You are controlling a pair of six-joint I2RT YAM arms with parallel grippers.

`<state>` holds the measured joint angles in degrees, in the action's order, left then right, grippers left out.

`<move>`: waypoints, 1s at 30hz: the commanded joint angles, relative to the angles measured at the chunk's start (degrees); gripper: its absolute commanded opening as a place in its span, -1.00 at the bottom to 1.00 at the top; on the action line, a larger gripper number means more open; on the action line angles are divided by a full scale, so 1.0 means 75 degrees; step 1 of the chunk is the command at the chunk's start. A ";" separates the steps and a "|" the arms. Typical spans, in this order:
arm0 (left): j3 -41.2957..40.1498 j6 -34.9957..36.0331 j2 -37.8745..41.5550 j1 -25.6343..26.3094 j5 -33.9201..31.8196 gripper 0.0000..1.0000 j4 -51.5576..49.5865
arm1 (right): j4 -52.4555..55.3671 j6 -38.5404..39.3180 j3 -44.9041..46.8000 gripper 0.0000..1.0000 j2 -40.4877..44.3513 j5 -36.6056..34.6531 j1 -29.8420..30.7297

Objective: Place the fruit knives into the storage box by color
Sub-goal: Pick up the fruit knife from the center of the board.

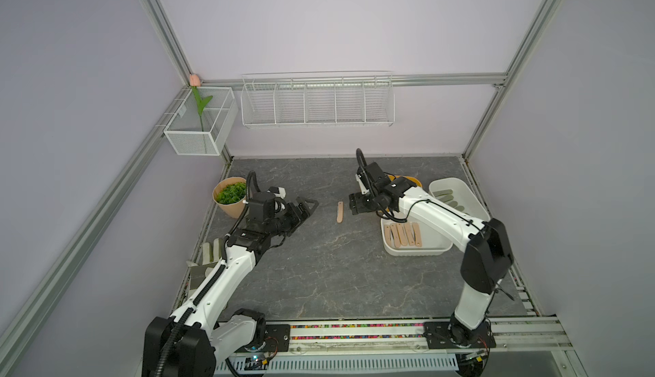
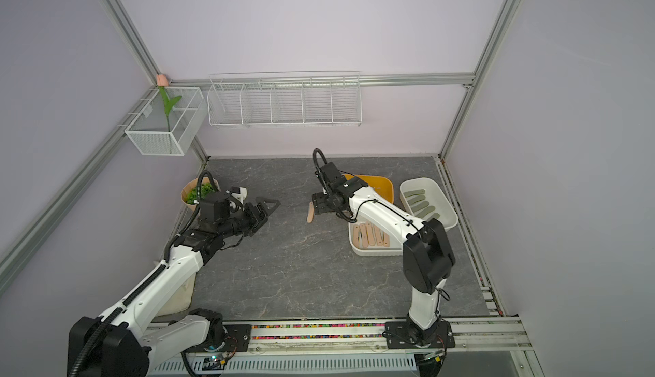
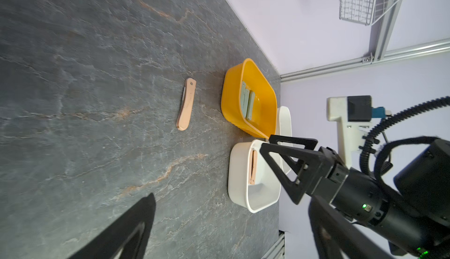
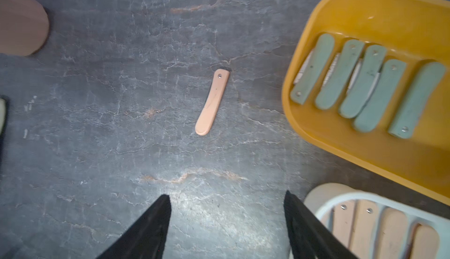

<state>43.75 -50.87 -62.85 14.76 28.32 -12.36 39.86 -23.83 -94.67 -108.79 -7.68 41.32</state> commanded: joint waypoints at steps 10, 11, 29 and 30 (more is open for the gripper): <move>-0.0142 0.0338 0.0180 -0.0715 0.0631 0.98 -0.0521 | 0.1722 -0.0819 -0.2260 0.64 -0.2324 -0.0828 0.0268; -0.0163 0.0305 0.0143 -0.0715 0.0631 0.99 -0.0500 | 0.1788 -0.0818 -0.2308 0.65 -0.2384 -0.0918 0.0246; -0.0237 0.0009 0.0225 -0.0715 0.0584 0.99 -0.0278 | 0.1309 -0.0824 -0.2705 0.63 -0.3020 -0.0351 -0.0052; -0.0228 0.0009 0.0228 -0.0715 0.0595 0.99 -0.0280 | 0.1307 -0.0841 -0.2795 0.63 -0.3095 -0.0292 -0.0032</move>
<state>42.19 -50.41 -61.87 9.74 32.47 -15.27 50.65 -29.19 -113.62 -130.37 -11.90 40.66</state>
